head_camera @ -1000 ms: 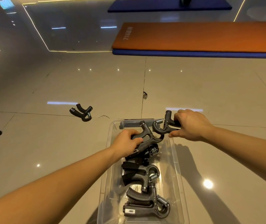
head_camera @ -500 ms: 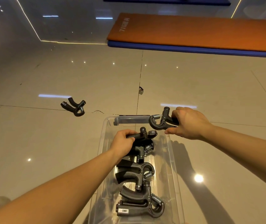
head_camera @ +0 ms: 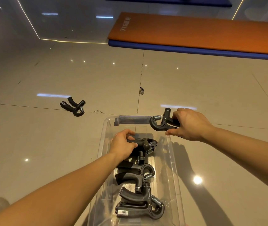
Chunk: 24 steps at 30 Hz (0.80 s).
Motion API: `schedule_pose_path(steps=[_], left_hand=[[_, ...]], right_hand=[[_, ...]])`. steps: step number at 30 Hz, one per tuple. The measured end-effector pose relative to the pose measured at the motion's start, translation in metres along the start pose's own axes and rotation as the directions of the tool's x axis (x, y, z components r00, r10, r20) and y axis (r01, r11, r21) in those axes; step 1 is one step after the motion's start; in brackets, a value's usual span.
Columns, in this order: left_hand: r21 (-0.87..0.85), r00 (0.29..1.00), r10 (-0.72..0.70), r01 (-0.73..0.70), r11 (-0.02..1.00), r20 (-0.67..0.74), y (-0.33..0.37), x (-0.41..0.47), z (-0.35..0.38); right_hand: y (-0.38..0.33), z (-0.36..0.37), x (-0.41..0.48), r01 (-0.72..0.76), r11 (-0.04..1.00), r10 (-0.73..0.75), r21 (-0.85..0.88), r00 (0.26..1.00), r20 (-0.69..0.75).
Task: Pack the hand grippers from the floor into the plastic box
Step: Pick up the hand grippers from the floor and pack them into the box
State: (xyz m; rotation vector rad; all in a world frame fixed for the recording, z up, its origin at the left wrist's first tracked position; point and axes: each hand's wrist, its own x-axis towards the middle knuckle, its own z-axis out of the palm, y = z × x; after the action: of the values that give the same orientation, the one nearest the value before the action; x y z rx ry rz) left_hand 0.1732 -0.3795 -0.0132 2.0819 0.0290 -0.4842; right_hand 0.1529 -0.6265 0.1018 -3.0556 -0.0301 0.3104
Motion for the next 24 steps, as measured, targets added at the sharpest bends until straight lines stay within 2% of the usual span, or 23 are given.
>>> schedule_pose_path(steps=[5, 11, 15, 24], left_hand=[[0.015, 0.994, 0.047, -0.045, 0.999, -0.101, -0.007, -0.001, 0.005], [0.225, 0.988, 0.103, -0.075, 0.972, -0.117, -0.013, -0.003, 0.011], [0.295, 0.988, 0.128, -0.096, 0.951, -0.09, -0.015, 0.0, 0.009], [0.625, 0.97, 0.243, -0.171, 0.762, -0.032, -0.013, -0.002, 0.011]], right_hand=[[-0.001, -0.001, -0.001, 0.004, 1.0, -0.004, -0.015, 1.0, -0.001], [-0.001, -0.001, 0.0, 0.007, 1.0, -0.007, -0.023, 1.0, 0.0], [-0.002, -0.001, 0.0, 0.006, 1.0, -0.006, -0.028, 1.0, 0.0], [0.0, 0.0, 0.0, -0.004, 1.0, 0.004, -0.018, 1.0, 0.009]])
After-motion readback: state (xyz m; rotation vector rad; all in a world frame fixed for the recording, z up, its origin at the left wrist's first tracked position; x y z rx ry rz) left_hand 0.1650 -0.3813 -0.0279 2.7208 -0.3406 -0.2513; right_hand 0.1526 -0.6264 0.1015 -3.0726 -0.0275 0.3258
